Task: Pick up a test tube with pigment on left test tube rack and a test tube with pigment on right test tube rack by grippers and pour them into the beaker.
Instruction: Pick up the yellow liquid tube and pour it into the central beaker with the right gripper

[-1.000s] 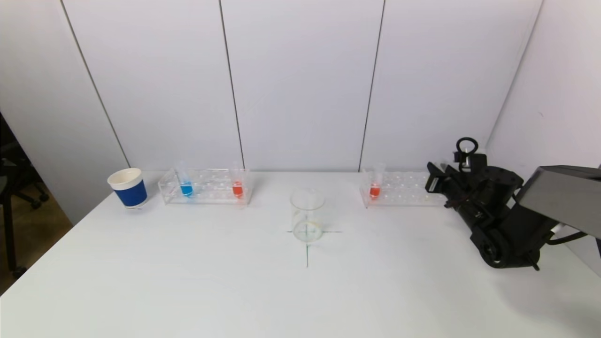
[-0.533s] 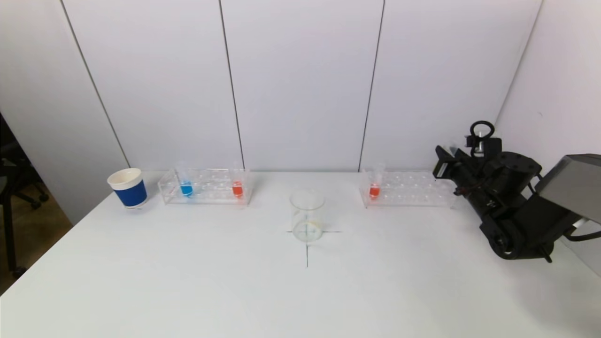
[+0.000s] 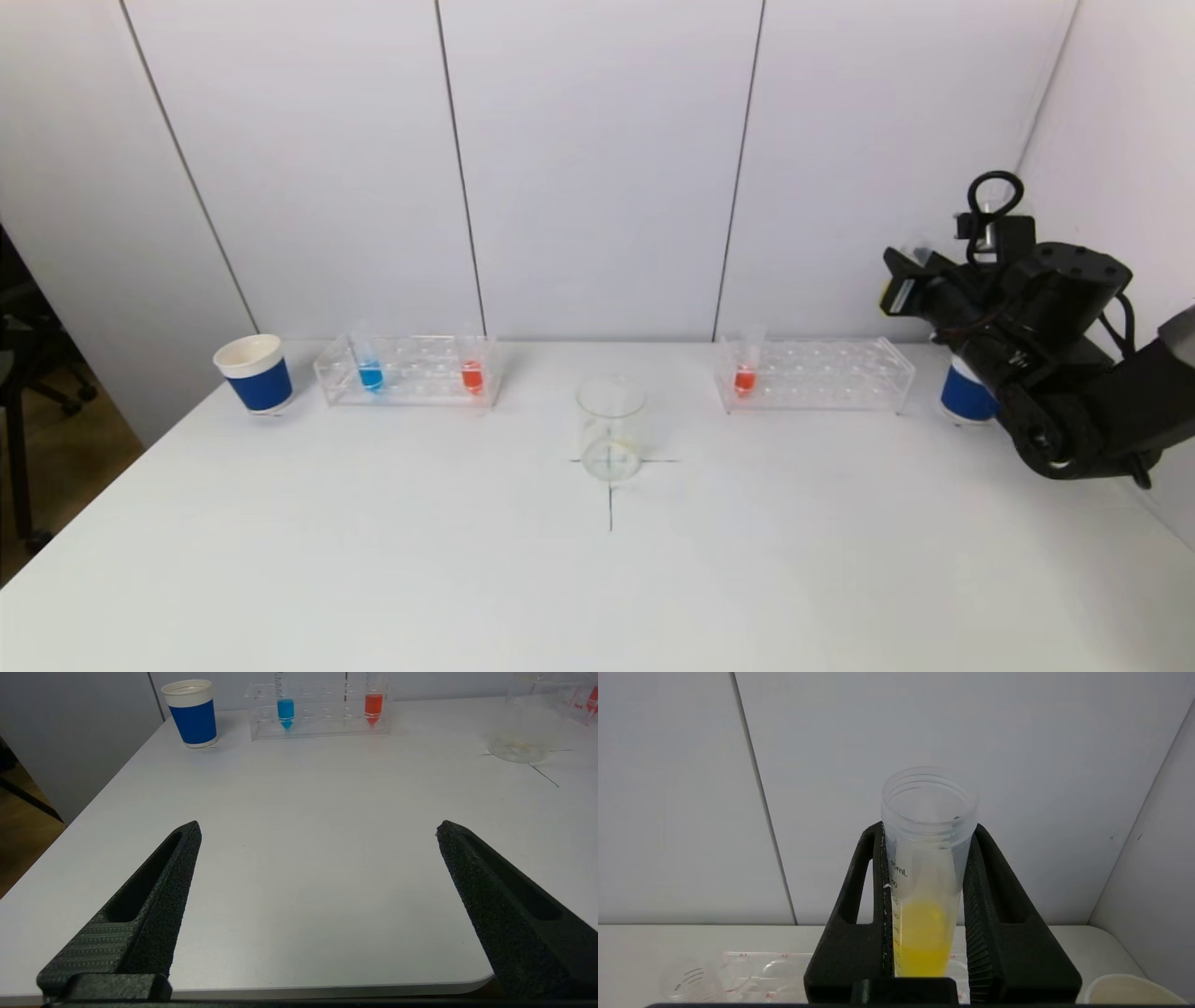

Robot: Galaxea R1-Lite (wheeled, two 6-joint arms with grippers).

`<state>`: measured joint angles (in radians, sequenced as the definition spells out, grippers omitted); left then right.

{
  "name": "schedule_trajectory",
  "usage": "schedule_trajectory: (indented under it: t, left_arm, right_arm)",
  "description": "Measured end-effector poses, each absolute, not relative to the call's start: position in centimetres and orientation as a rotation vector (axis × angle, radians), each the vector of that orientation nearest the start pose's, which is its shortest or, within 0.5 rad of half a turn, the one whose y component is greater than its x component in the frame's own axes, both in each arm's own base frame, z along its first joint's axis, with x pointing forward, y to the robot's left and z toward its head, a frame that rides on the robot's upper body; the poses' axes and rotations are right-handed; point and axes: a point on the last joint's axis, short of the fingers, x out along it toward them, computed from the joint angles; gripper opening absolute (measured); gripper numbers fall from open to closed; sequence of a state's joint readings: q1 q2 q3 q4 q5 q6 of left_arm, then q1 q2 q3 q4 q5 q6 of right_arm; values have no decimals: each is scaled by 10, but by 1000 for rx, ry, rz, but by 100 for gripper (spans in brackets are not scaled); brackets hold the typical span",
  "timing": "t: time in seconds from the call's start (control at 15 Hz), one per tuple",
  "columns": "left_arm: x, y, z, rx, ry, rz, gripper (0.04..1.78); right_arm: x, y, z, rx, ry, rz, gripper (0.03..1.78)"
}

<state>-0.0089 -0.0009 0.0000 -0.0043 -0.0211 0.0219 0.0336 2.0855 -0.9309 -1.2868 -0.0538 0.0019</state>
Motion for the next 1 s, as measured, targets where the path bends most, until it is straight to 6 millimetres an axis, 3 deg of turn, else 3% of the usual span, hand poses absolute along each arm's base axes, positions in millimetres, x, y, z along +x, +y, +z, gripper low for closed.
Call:
schedule_trajectory:
  t: [0.53,1.0]
  left_arm:
    - [-23,0,76,22,-5,-30,176]
    - [-23,0,76,22,-5,-30,176]
  right_arm:
    - [361,33,226,0,-113,67,49]
    - [338,69,293,-29,-138,192,49]
